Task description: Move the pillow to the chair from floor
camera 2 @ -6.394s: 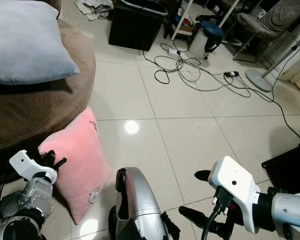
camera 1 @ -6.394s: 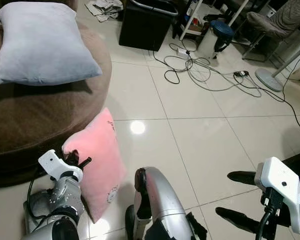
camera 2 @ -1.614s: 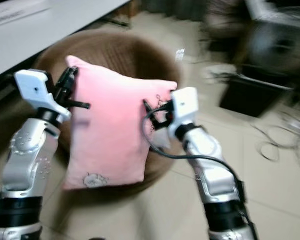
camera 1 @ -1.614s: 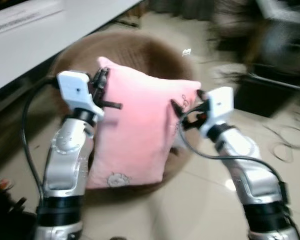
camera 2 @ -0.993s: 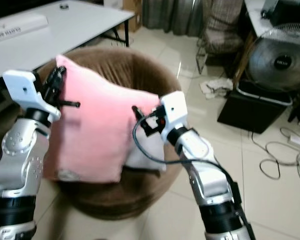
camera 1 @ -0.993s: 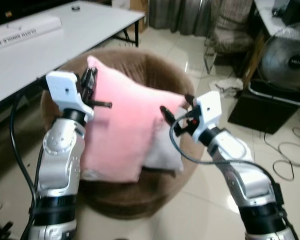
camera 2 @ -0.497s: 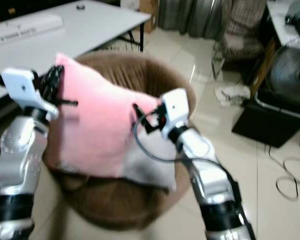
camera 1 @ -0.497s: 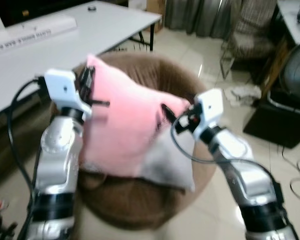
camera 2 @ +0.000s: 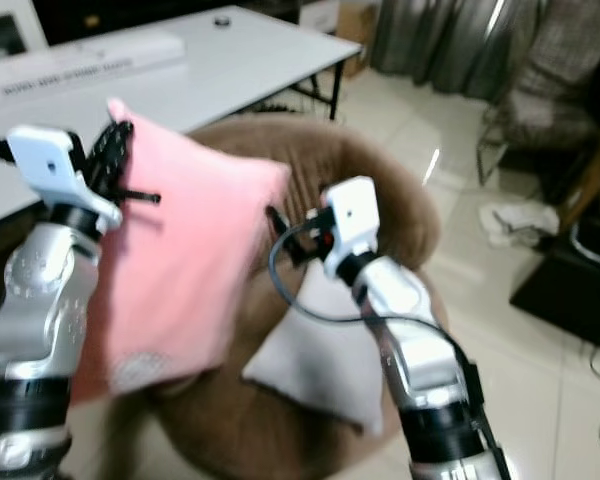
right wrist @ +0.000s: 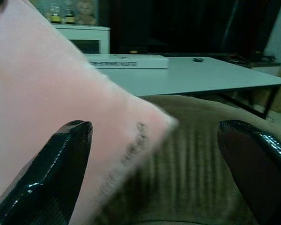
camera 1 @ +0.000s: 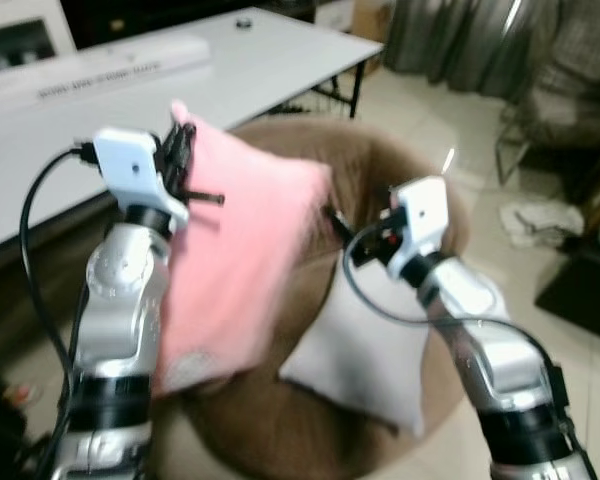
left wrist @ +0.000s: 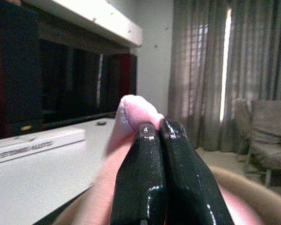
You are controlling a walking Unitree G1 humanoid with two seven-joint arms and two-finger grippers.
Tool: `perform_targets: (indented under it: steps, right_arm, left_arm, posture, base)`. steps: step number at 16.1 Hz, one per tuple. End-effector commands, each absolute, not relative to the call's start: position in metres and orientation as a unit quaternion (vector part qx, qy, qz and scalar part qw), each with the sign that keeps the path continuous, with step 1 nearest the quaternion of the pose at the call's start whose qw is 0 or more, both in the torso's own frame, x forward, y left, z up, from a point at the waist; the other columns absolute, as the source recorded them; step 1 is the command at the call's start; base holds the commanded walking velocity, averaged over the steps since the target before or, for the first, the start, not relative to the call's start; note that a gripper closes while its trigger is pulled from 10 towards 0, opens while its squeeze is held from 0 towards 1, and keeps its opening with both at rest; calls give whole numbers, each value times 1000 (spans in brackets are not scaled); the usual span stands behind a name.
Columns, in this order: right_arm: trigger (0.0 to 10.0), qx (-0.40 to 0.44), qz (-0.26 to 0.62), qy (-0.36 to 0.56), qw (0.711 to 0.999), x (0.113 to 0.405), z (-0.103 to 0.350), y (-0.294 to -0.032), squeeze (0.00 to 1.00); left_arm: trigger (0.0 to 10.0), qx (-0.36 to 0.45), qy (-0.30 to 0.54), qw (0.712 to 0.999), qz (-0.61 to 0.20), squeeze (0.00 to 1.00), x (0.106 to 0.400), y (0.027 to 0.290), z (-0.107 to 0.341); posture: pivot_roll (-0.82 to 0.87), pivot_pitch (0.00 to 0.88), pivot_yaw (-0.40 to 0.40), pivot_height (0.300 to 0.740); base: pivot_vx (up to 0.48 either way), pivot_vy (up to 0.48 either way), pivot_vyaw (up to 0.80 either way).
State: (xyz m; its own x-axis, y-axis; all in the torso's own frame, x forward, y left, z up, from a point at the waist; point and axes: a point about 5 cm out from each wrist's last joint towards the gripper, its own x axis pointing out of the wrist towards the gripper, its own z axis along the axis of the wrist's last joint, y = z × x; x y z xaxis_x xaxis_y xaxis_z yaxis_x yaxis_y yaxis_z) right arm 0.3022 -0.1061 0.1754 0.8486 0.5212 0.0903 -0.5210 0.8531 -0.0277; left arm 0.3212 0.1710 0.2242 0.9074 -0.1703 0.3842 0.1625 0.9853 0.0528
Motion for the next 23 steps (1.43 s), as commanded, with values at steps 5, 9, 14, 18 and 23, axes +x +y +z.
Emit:
perform_targets:
  steps: [5,9,14,18,23]
  right_arm:
    - [10000,-5,257,-45,965,304,178,-117,0]
    - [10000,-11,255,-39,966,301,177,-121,0]
    - [10000,-16,240,-37,970,295,178,-128,0]
    - [10000,-18,234,-29,972,289,177,-130,0]
    - [10000,-17,232,-19,972,282,176,-131,0]
  left_arm:
    - [10000,-16,-238,957,-166,0,337,138,254]
    - [10000,-15,-235,946,-223,0,353,116,256]
    - [10000,-20,-212,944,-254,0,371,101,253]
    - [10000,-26,-208,940,-271,0,377,89,249]
    - [10000,-33,-202,941,-269,0,386,89,245]
  posture:
    - [104,0,-31,740]
    - [83,0,-32,740]
    - [31,0,-10,740]
    - [17,0,-4,740]
    - [4,0,-4,740]
  base:
    - [81,0,0]
    - [0,0,0]
    - [0,0,0]
    - [0,0,0]
    - [0,0,0]
